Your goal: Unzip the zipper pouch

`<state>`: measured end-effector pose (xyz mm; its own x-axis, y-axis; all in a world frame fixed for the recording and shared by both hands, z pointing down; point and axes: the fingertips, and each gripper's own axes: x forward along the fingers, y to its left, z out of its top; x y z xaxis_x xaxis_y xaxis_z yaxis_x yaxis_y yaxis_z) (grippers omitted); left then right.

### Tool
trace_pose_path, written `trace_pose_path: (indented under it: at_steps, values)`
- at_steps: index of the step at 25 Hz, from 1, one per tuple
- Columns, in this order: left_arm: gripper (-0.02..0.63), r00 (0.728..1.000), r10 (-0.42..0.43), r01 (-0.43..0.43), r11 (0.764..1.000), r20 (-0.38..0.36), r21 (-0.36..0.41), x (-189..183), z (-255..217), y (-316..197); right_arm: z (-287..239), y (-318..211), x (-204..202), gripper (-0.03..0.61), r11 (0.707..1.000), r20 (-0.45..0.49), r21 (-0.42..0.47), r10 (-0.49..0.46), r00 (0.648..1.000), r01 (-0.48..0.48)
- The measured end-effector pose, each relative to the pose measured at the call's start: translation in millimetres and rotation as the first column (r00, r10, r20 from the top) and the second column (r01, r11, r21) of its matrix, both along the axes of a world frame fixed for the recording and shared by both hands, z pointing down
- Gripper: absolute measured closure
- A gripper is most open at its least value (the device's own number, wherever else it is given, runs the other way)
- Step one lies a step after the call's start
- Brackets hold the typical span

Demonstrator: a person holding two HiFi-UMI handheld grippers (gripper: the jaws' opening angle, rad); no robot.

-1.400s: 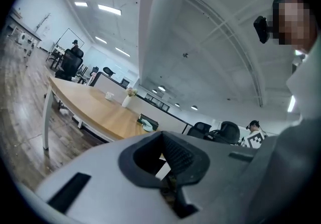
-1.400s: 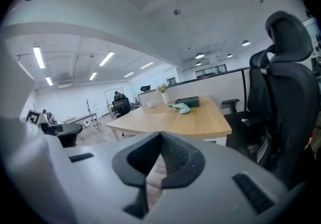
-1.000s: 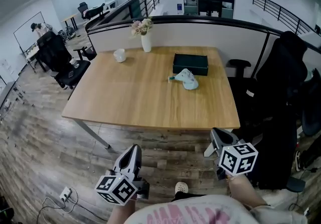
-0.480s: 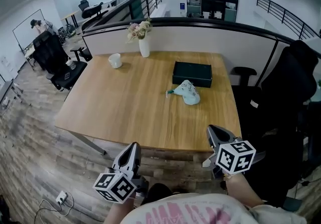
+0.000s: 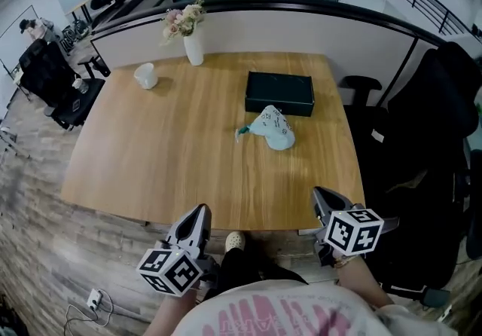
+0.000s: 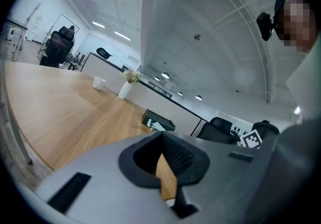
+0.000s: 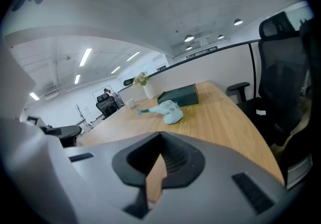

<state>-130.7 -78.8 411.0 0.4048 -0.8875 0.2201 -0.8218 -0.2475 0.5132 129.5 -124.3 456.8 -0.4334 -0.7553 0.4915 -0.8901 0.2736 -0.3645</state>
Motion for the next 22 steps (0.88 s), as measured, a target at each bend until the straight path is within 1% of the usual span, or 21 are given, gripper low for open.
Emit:
trace_pose_path:
  at_steps: [3, 8, 11, 17, 20, 22]
  values:
    - [0.614, 0.999, 0.039, -0.039, 0.999, -0.006, -0.025, -5.1, 7.0, -38.2, 2.9, -28.5, -6.2, 0.581, 0.999, 0.001, -0.025, 0.029, 1.000, -0.029]
    - [0.612, 0.996, 0.093, -0.094, 0.995, -0.015, -0.036, -17.2, 6.0, -104.3, 0.3, -80.3, -29.1, 0.581, 0.998, -0.015, -0.037, 0.044, 0.999, -0.044]
    - [0.612, 0.992, 0.122, -0.123, 0.992, -0.007, -0.036, -27.0, 4.5, -136.4, -2.5, -107.0, -39.4, 0.581, 0.998, -0.027, -0.037, 0.059, 0.998, -0.060]
    - [0.612, 0.991, 0.135, -0.135, 0.991, -0.010, -0.025, -56.8, 7.4, -190.0, -5.8, -151.7, -59.9, 0.581, 0.995, -0.059, -0.039, 0.089, 0.994, -0.092]
    - [0.612, 0.990, 0.141, -0.141, 0.990, -0.004, -0.029, -67.6, 16.8, -207.9, -3.5, -171.5, -69.3, 0.581, 0.994, -0.090, -0.044, 0.093, 0.992, -0.097]
    - [0.612, 0.989, 0.145, -0.145, 0.989, -0.001, -0.033, -73.6, 23.9, -216.4, 0.8, -185.8, -74.3, 0.581, 0.993, -0.099, -0.065, 0.093, 0.991, -0.099]
